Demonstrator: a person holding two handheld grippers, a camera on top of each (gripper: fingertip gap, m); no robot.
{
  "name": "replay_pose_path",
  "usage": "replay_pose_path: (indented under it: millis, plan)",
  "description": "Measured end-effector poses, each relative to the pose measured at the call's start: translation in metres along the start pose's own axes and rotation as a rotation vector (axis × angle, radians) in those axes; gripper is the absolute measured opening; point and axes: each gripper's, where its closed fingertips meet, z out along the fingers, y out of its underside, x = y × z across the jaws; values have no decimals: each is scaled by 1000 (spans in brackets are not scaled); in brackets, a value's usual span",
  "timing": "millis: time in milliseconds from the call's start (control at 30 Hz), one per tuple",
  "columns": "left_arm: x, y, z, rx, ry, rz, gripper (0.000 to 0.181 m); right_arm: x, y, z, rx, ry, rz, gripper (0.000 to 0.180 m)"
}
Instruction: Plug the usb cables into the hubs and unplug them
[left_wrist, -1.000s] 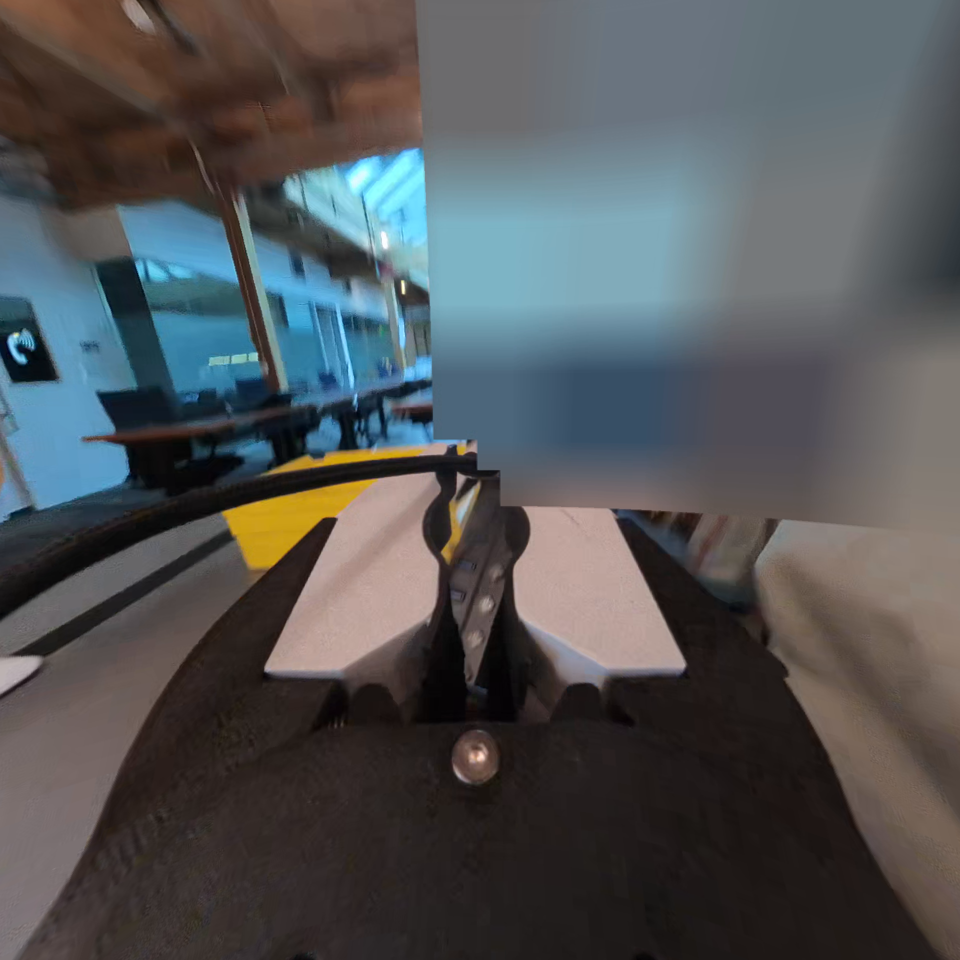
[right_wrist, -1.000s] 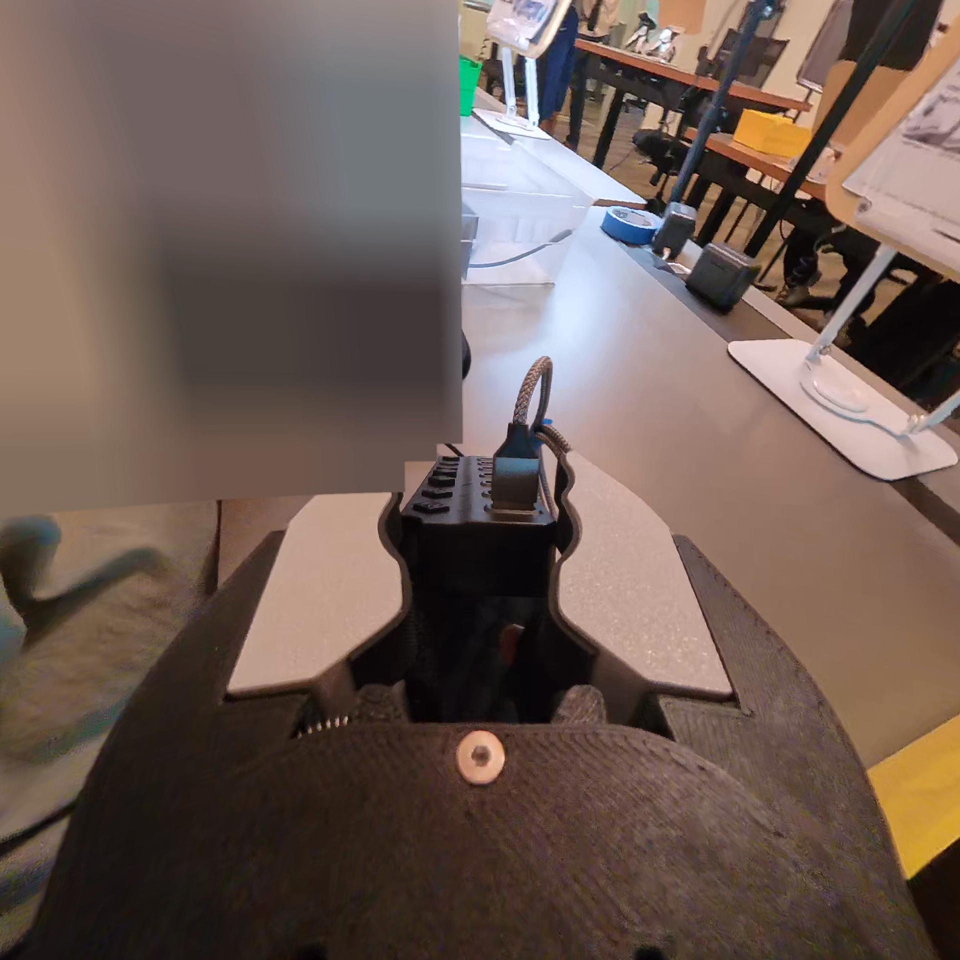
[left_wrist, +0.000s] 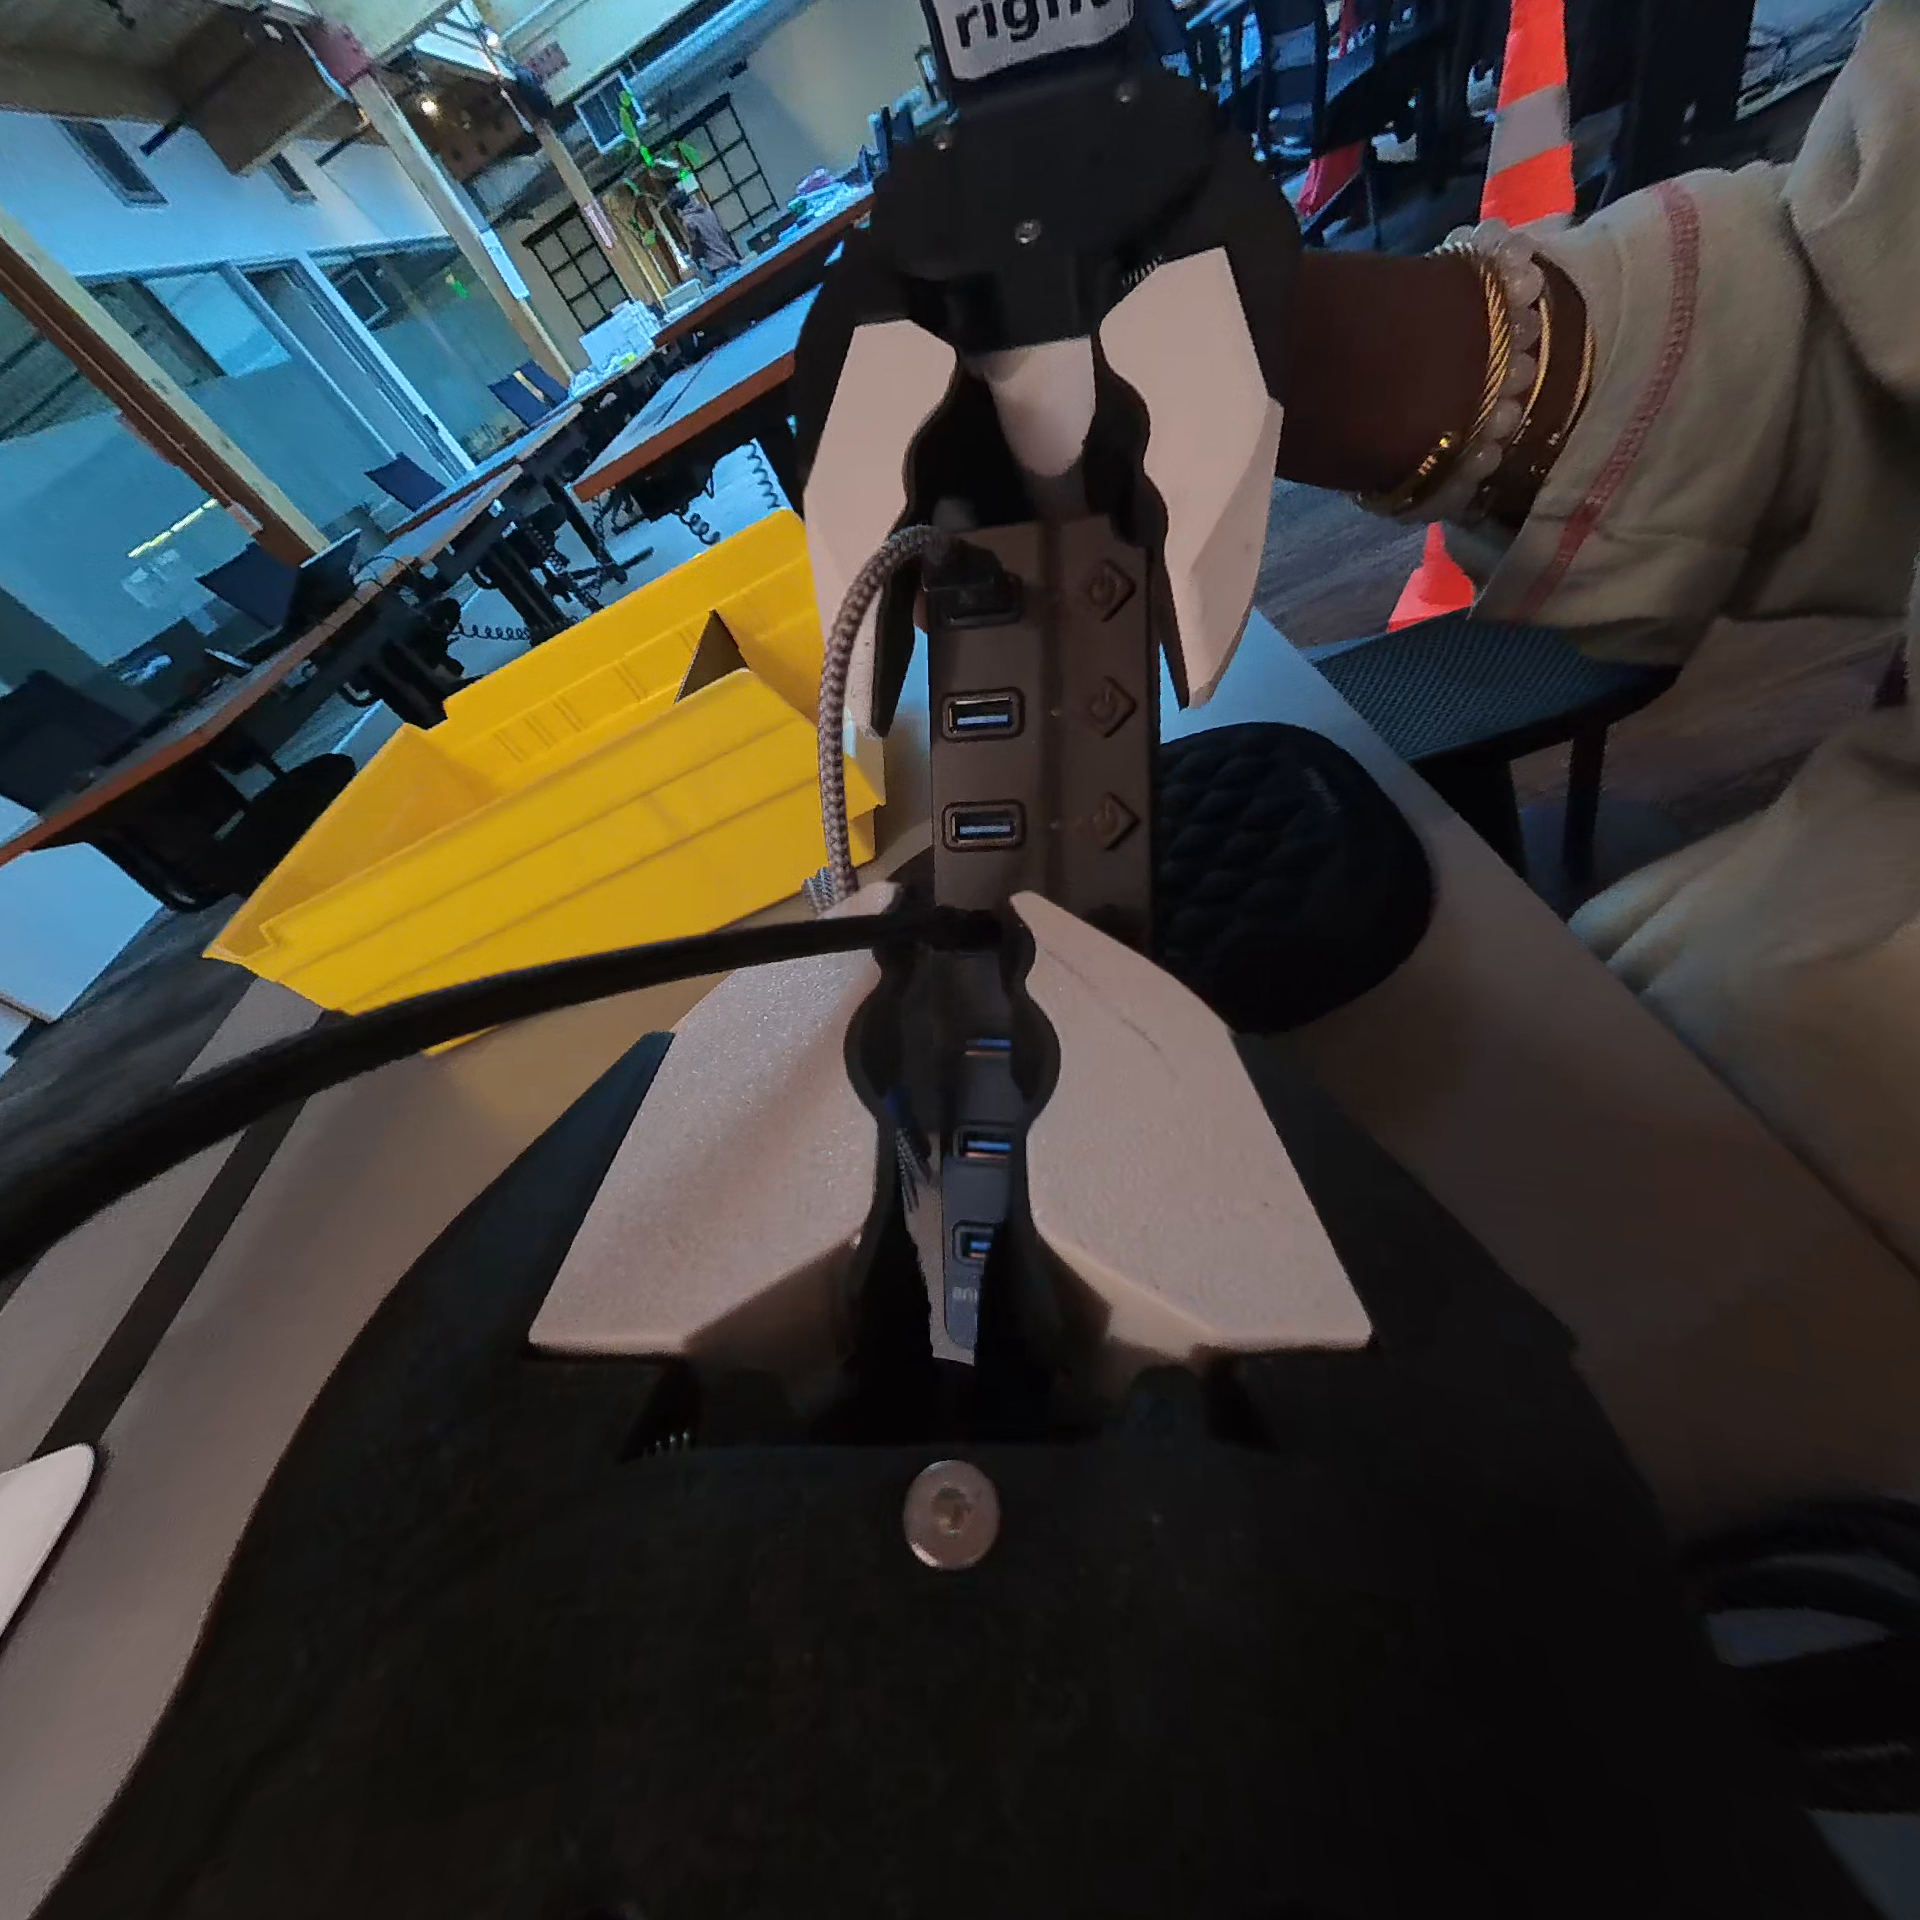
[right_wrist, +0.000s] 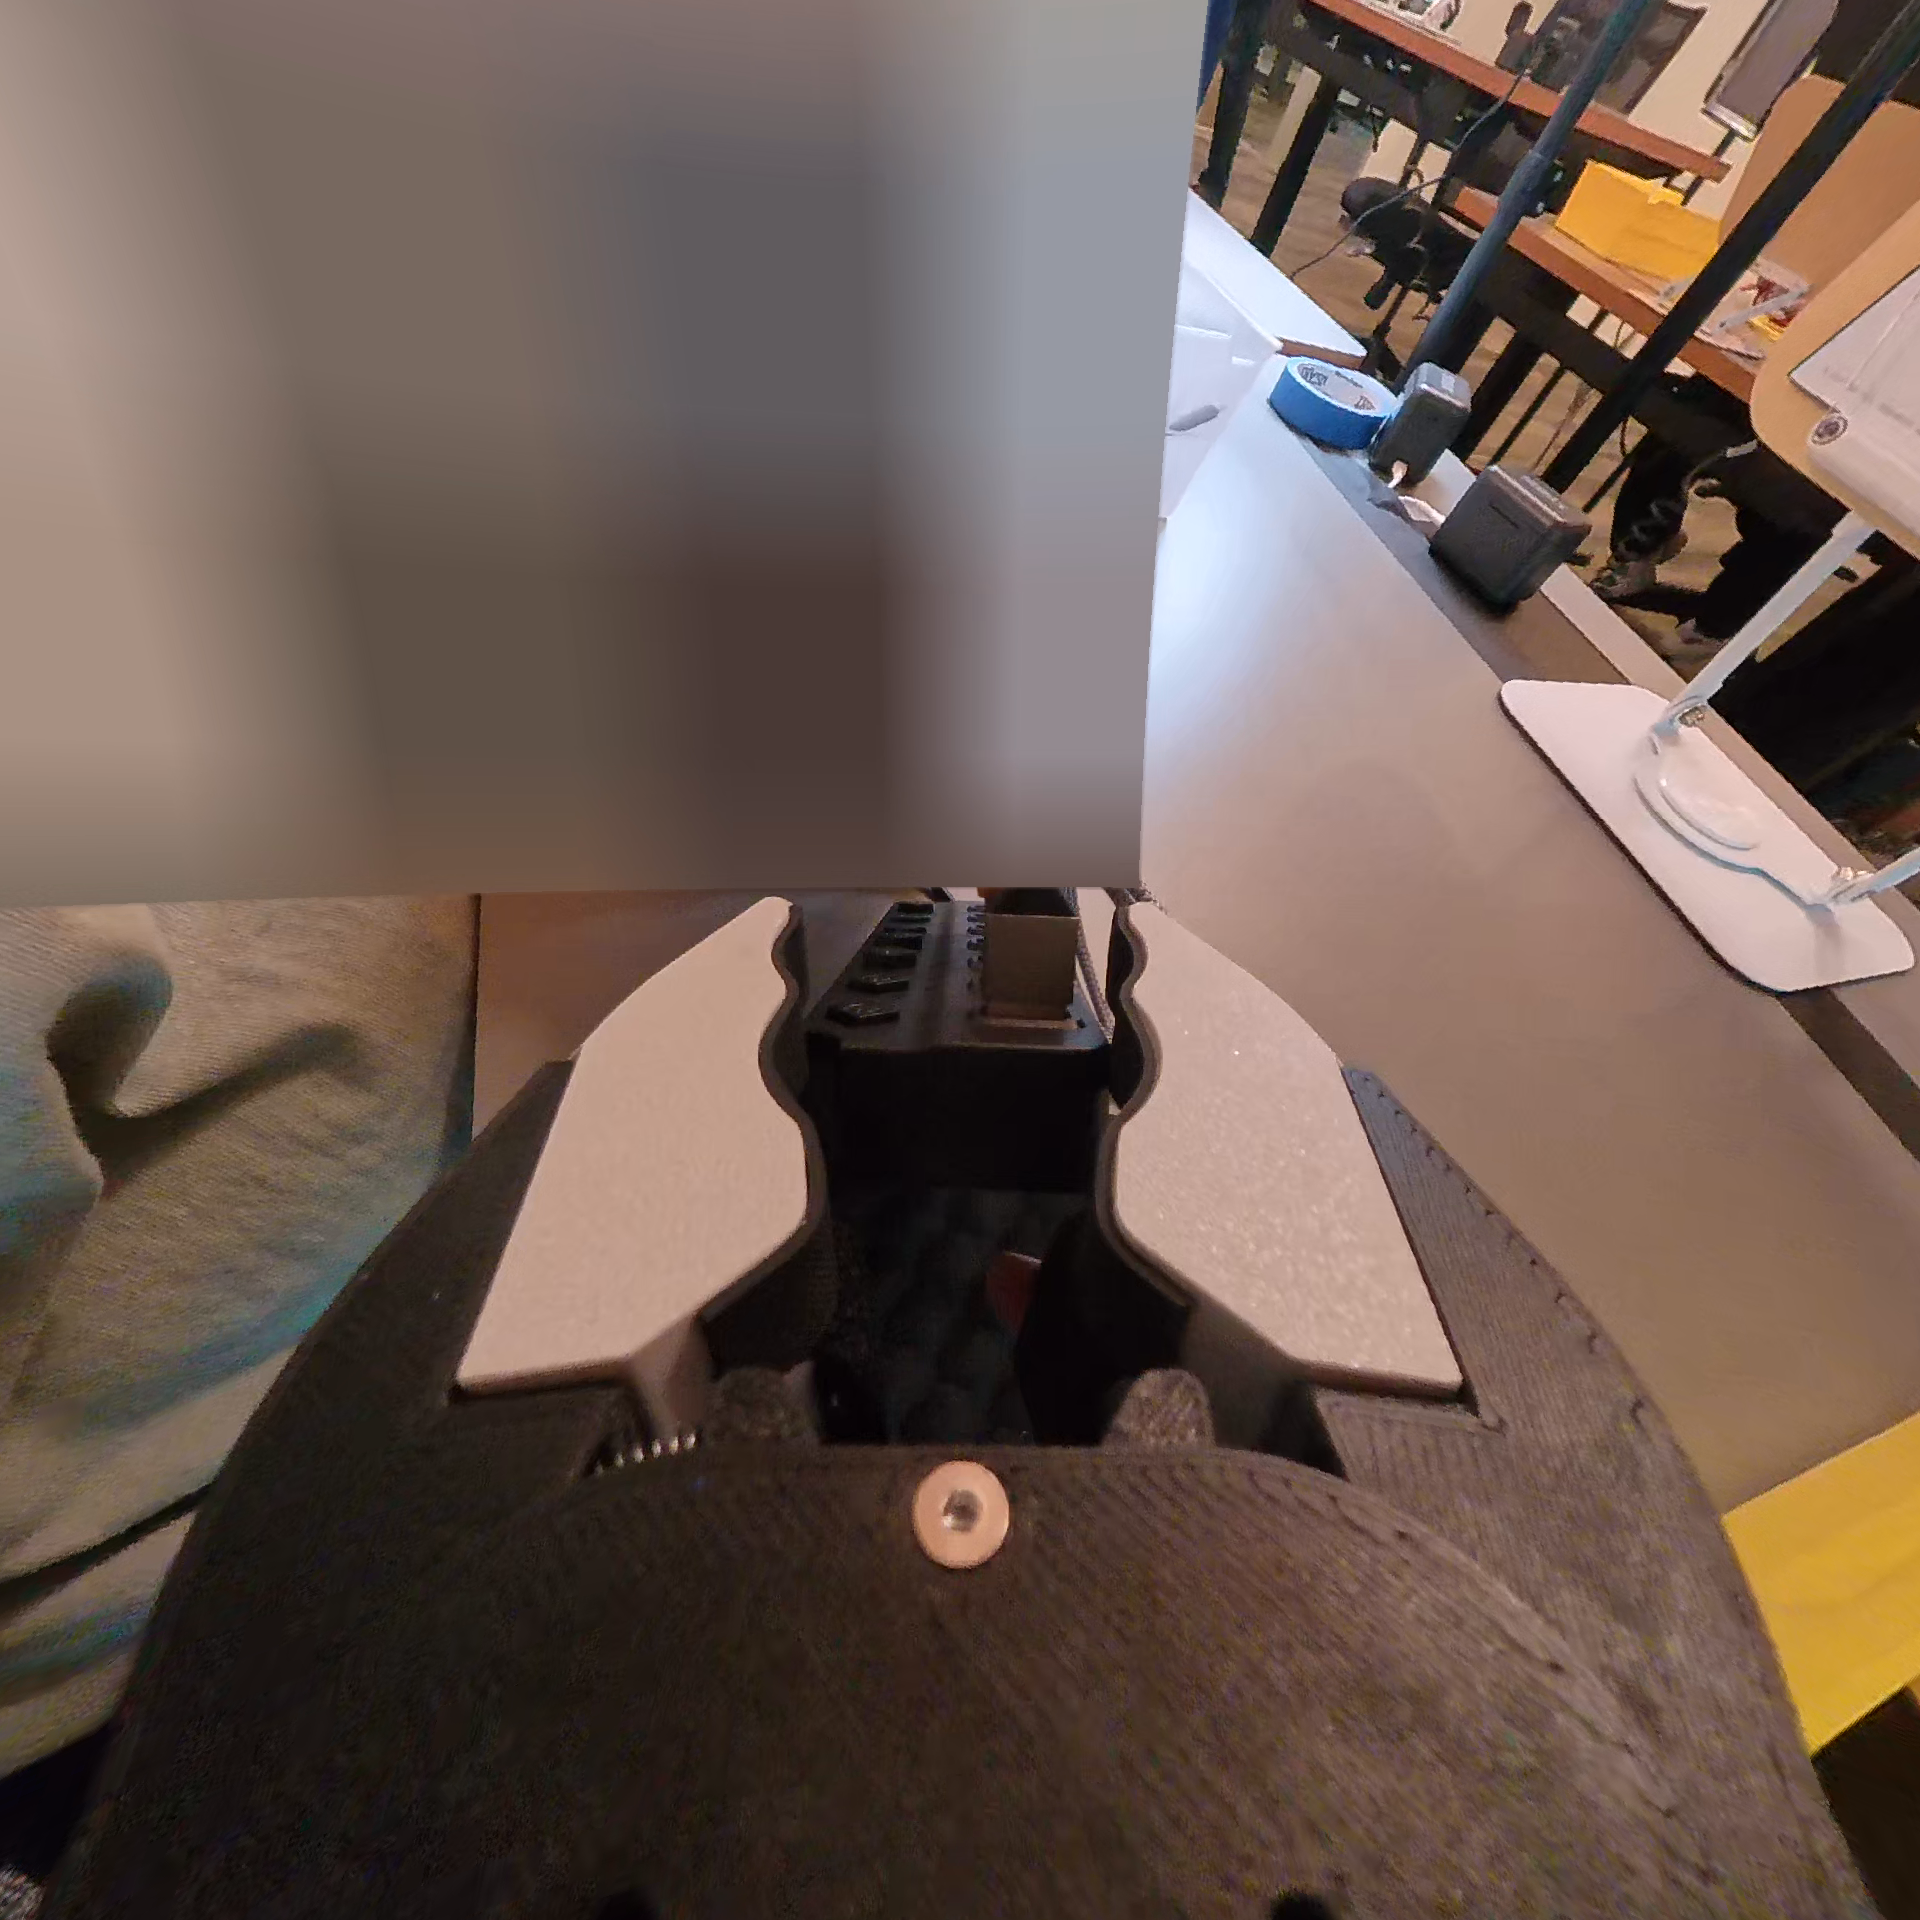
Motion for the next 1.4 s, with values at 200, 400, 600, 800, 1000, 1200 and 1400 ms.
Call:
replay_pose_path:
  millis: [200, 400, 600, 800, 1000, 1200, 1400]
  plan:
    - [1, 1, 3, 12, 22, -118, 15, 1, 4, -2, 4, 0, 12, 57]
    - [4, 6, 7, -11, 71, -215, 17, 0, 6, -1, 3, 0, 17, 56]
    - [4, 8, 12, -59, 73, -251, 16, 1, 12, -2, -30, 2, 42, 56]
    - [3, 13, 15, -94, 79, -263, 16, 2, 12, -3, -12, -1, 58, 56]
    - [42, 33, 38, -226, 251, -234, 17, -21, 17, 17, -64, -142, -54, 0]
    - [27, 31, 27, -227, 154, -164, 16, 12, -18, -23, 92, -13, 39, 31]
    - [22, 40, 28, -276, 106, -120, 17, 13, -1, -34, -92, 84, 21, 63]
